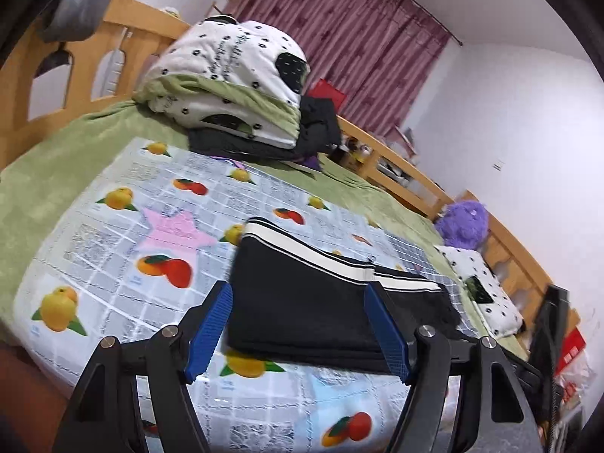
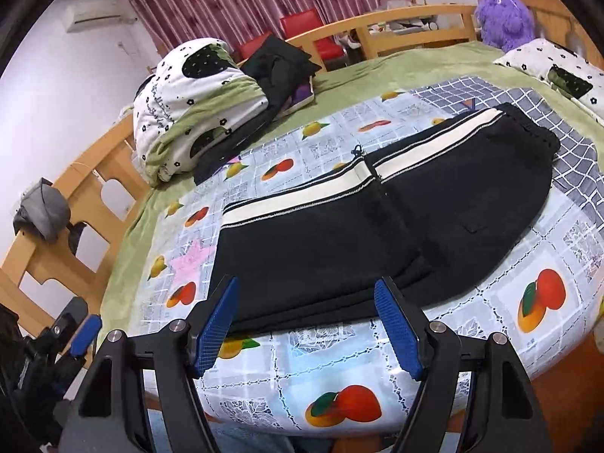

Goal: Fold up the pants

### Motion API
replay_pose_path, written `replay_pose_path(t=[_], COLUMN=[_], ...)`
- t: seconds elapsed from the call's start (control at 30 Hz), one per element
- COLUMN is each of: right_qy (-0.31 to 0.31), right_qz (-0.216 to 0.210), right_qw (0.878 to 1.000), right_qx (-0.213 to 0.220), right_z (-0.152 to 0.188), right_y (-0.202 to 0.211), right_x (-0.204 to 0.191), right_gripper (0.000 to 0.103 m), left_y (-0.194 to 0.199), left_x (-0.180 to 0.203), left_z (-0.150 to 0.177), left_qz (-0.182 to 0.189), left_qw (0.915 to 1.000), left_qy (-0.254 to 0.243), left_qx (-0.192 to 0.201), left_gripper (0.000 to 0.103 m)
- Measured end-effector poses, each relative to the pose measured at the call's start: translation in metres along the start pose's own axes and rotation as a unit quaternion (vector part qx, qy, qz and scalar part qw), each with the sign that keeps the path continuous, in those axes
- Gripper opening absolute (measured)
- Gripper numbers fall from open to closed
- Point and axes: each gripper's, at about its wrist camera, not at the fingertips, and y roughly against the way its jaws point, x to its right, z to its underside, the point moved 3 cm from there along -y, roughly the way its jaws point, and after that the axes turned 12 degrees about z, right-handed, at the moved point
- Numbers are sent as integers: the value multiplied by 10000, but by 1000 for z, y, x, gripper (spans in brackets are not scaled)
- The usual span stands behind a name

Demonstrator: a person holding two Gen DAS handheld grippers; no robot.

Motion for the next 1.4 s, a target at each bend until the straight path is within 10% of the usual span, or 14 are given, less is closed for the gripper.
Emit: replay_pose_path(t=[0.93,1.4], right_qy=[1165,538], right_qz=[508,1147], right_qw=[9902,9900], right_qx=[585,616], right_z=[-4,-64], right_y=[13,0], right_x=[-20,136], right_gripper=[74,74], left_y=[-33,-84], left_x=[8,-61], left_z=[-8,-15], left_qz=[615,-22], left_qw=[9965,9892], left_qy=[44,-222], left_qx=[-560,-1447], left_gripper=[70,71])
